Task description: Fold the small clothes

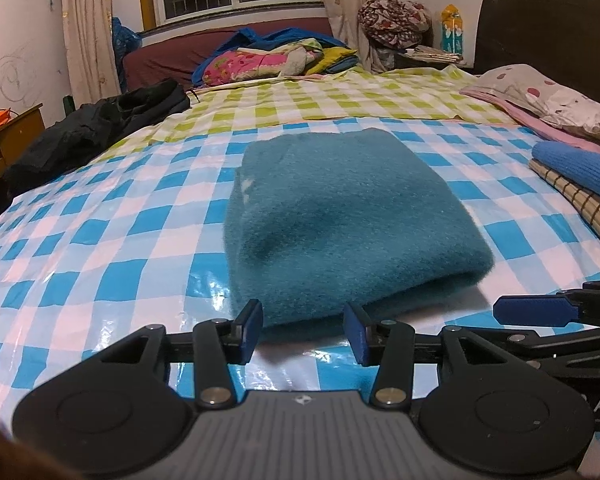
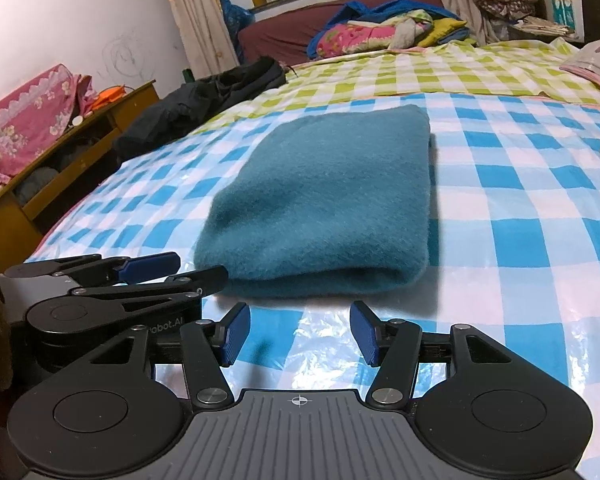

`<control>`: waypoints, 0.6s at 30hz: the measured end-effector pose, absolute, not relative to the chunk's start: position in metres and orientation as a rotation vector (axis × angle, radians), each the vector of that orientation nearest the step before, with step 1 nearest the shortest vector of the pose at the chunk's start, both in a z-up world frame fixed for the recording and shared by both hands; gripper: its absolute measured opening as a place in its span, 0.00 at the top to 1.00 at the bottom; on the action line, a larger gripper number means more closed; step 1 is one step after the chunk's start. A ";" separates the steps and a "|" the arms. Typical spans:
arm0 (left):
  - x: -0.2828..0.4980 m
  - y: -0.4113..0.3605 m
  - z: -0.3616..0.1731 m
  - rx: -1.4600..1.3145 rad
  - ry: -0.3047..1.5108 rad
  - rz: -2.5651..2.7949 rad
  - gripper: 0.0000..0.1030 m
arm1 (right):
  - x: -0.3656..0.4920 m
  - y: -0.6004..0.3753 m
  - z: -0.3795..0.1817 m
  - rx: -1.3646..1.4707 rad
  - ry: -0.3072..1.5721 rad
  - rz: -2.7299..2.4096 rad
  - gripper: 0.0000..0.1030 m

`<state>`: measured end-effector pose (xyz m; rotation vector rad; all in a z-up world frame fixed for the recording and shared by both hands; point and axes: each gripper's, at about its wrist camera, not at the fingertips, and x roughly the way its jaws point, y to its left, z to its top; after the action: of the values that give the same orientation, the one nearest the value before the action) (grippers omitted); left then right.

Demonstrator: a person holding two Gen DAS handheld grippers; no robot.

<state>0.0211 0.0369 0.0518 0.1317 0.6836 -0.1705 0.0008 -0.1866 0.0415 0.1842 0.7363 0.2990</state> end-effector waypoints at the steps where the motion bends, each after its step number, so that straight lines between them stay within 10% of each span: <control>1: 0.022 0.037 0.051 0.133 0.685 -0.171 0.51 | 0.001 -0.187 0.041 0.185 0.737 0.298 0.46; 18: 0.054 0.053 0.064 0.069 0.662 -0.159 0.44 | 0.011 -0.201 0.027 0.240 0.752 0.277 0.46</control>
<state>0.0543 0.0530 0.0642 0.0687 0.6620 -0.1594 0.0111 -0.2015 0.0269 0.2399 0.7520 0.2768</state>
